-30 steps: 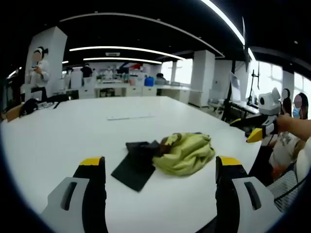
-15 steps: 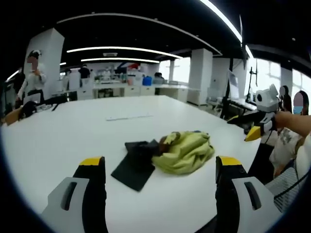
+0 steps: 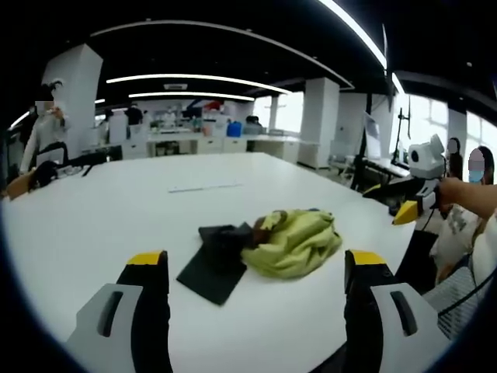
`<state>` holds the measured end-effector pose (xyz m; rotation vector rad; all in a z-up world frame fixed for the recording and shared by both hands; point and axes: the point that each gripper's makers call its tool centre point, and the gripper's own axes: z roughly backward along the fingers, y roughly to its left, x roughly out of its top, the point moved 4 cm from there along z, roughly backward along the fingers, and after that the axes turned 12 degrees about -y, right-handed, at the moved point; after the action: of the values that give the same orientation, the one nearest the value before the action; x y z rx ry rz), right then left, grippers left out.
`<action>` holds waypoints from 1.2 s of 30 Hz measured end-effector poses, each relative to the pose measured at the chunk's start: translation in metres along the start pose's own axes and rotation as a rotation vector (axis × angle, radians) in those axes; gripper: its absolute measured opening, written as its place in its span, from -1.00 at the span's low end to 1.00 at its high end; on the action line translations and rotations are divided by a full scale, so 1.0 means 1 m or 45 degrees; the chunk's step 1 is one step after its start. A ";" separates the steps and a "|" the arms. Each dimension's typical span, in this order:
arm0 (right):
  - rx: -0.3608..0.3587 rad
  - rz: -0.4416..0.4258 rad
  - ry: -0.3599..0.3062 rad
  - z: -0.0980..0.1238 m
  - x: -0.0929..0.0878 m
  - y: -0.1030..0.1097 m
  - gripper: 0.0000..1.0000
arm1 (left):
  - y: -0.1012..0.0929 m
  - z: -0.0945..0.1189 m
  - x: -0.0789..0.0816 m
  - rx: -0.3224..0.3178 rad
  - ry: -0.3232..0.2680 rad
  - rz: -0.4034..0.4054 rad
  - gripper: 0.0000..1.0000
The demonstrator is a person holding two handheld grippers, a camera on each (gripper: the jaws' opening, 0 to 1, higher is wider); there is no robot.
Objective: Fold the garment on the visible template until the final outline fits inside the template.
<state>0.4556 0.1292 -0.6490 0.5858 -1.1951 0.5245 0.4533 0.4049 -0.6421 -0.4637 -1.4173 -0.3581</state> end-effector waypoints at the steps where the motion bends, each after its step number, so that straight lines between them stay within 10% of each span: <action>1: -0.005 0.000 -0.004 0.001 0.000 -0.001 0.98 | -0.001 0.000 0.000 -0.004 0.000 0.000 0.80; 11: -0.031 -0.015 -0.048 0.006 0.004 -0.006 0.96 | -0.001 -0.002 0.003 -0.014 -0.018 0.011 0.70; 36: -0.006 -0.061 -0.040 -0.017 0.018 -0.029 0.13 | 0.010 -0.035 -0.001 -0.175 0.050 -0.111 0.11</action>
<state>0.4917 0.1207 -0.6405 0.6191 -1.2092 0.4733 0.4880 0.3960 -0.6469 -0.5048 -1.3824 -0.5352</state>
